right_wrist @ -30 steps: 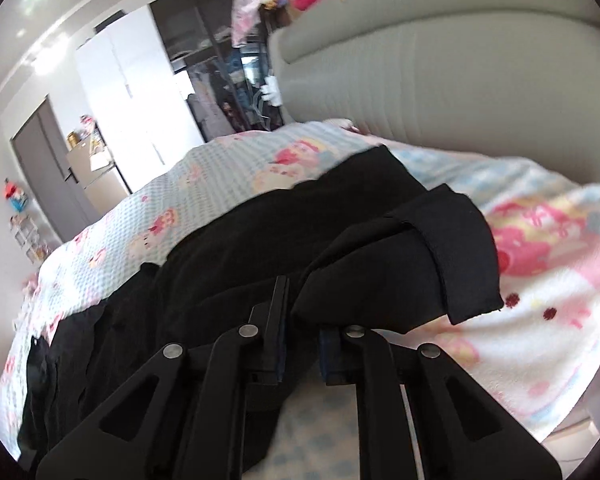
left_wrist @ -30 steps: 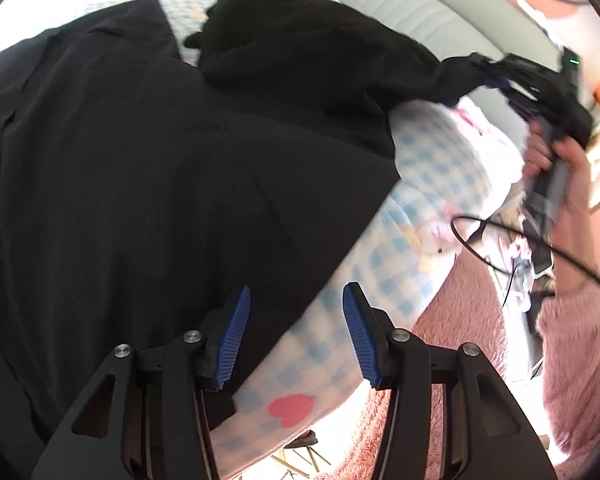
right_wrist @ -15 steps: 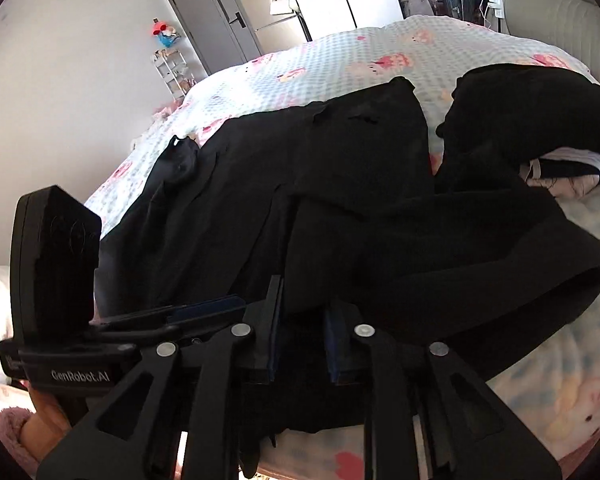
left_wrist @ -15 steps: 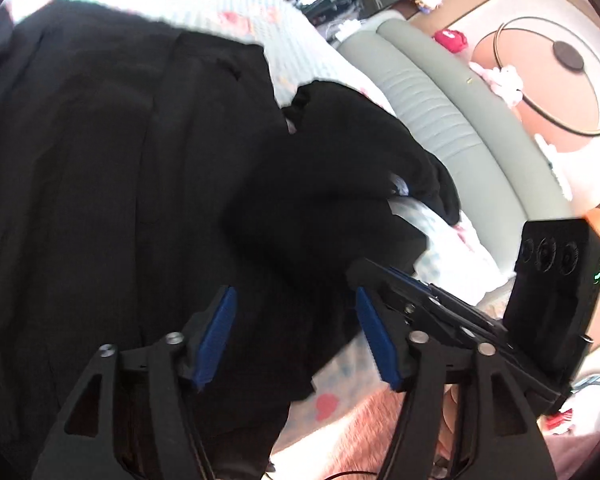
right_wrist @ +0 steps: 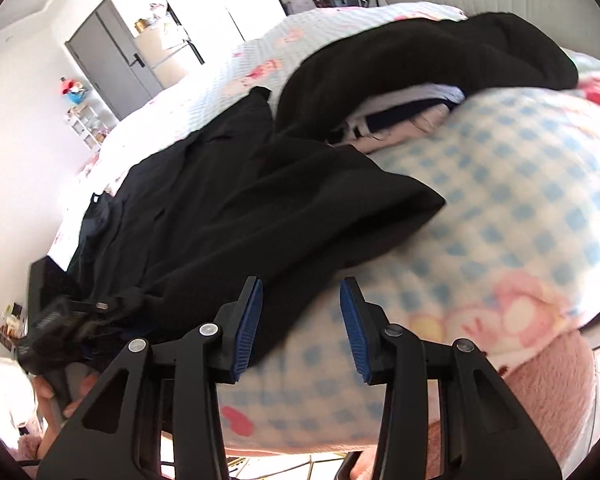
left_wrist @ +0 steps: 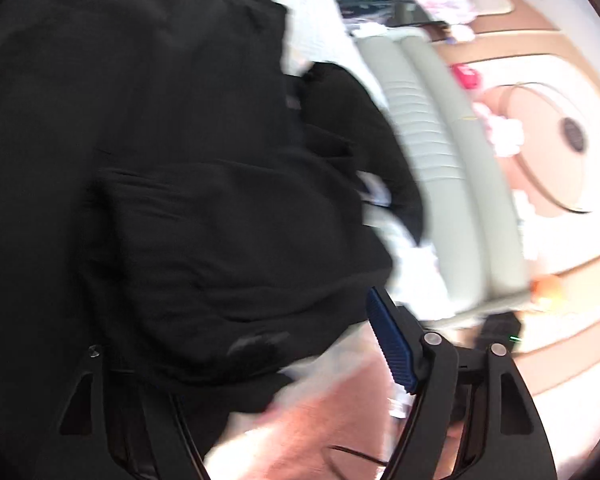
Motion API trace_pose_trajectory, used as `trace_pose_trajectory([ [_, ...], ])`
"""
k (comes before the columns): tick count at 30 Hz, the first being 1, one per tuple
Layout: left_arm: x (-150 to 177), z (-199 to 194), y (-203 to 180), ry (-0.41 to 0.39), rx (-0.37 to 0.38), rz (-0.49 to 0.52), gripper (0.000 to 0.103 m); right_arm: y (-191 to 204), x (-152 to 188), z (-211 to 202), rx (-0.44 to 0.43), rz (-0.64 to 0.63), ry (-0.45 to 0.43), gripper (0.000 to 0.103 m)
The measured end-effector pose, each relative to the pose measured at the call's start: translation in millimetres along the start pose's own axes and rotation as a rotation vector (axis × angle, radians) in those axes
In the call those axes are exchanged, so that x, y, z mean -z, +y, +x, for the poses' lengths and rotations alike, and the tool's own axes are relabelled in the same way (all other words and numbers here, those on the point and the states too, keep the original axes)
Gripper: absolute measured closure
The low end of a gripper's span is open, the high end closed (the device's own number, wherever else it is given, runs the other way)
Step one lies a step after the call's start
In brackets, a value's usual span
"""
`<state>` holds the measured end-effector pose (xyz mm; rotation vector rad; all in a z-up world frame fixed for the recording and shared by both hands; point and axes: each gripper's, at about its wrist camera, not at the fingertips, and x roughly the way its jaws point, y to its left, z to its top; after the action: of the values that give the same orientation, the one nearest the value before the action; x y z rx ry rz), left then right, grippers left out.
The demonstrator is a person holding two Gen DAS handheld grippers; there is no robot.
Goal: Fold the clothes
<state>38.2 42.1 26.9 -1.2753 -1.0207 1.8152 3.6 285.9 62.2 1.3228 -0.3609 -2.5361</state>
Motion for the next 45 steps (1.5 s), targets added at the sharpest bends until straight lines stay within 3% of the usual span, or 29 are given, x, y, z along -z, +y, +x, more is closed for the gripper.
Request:
trace_pose_trajectory([
  [5,6,-18,3,-0.206,-0.098,-0.132,0.023,8,-3,15,0.069,-0.021,0.046,0.060],
  [6,8,-20,8,-0.247,-0.134,-0.173,0.029,10,-2,17,0.083,-0.017,0.048,0.060],
  [7,9,-19,12,-0.258,-0.170,-0.193,0.052,12,0,19,0.087,-0.015,0.053,0.060],
  [8,9,-16,12,-0.249,-0.217,-0.186,0.066,13,2,21,0.088,-0.013,0.059,0.060],
  [10,8,-17,-6,-0.237,-0.328,-0.069,0.082,14,4,23,0.088,-0.010,0.071,0.060],
  [11,8,-21,-19,-0.246,-0.374,0.009,0.084,14,6,22,0.087,-0.008,0.072,0.060],
  [13,1,-43,-51,-0.302,-0.409,0.156,0.086,14,9,17,0.086,-0.007,0.067,0.060],
  [17,-35,-114,-102,-0.521,-0.568,0.395,0.087,18,4,5,0.070,-0.014,0.043,0.057],
  [19,-70,-153,-103,-0.630,-0.672,0.423,0.084,23,0,1,0.051,-0.023,0.029,0.055],
  [20,-91,-162,-92,-0.612,-0.727,0.398,0.083,27,0,1,0.040,-0.035,0.027,0.055],
  [22,-120,-175,-64,-0.536,-0.796,0.308,0.058,37,3,5,0.022,-0.059,0.034,0.054],
  [24,-129,-184,-28,-0.446,-0.800,0.184,0.056,48,7,17,0.013,-0.075,0.057,0.053],
  [25,-121,-185,-14,-0.427,-0.778,0.159,0.047,52,11,23,-0.003,-0.075,0.075,0.053],
  [27,-93,-178,8,-0.402,-0.786,0.145,0.037,57,17,31,-0.030,-0.073,0.105,0.053],
  [28,-79,-174,19,-0.390,-0.803,0.125,0.037,59,19,35,-0.039,-0.076,0.118,0.053],
  [30,-52,-165,38,-0.367,-0.768,0.046,0.037,58,20,41,-0.025,-0.086,0.133,0.053],
  [32,-26,-152,50,-0.324,-0.640,-0.007,0.037,54,19,46,0.005,-0.092,0.146,0.048],
  [35,-11,-119,51,-0.208,-0.436,-0.004,0.037,46,19,61,0.028,-0.075,0.184,0.045],
  [38,-33,-84,50,-0.194,-0.362,-0.033,0.036,44,23,80,0.054,-0.083,0.235,0.045],
  [40,-48,-82,49,-0.235,-0.290,-0.052,0.037,43,24,80,0.056,-0.069,0.234,0.045],
  [41,-55,-82,48,-0.258,-0.253,-0.061,0.039,43,24,76,0.044,-0.061,0.224,0.045],
  [42,-60,-82,48,-0.262,-0.276,-0.051,0.055,43,23,73,0.035,-0.057,0.212,0.045],
  [43,-66,-82,48,-0.262,-0.316,-0.036,0.080,43,24,70,0.032,-0.057,0.204,0.045],
  [45,-76,-81,47,-0.260,-0.397,-0.006,0.096,43,24,71,0.040,-0.056,0.213,0.045],
])
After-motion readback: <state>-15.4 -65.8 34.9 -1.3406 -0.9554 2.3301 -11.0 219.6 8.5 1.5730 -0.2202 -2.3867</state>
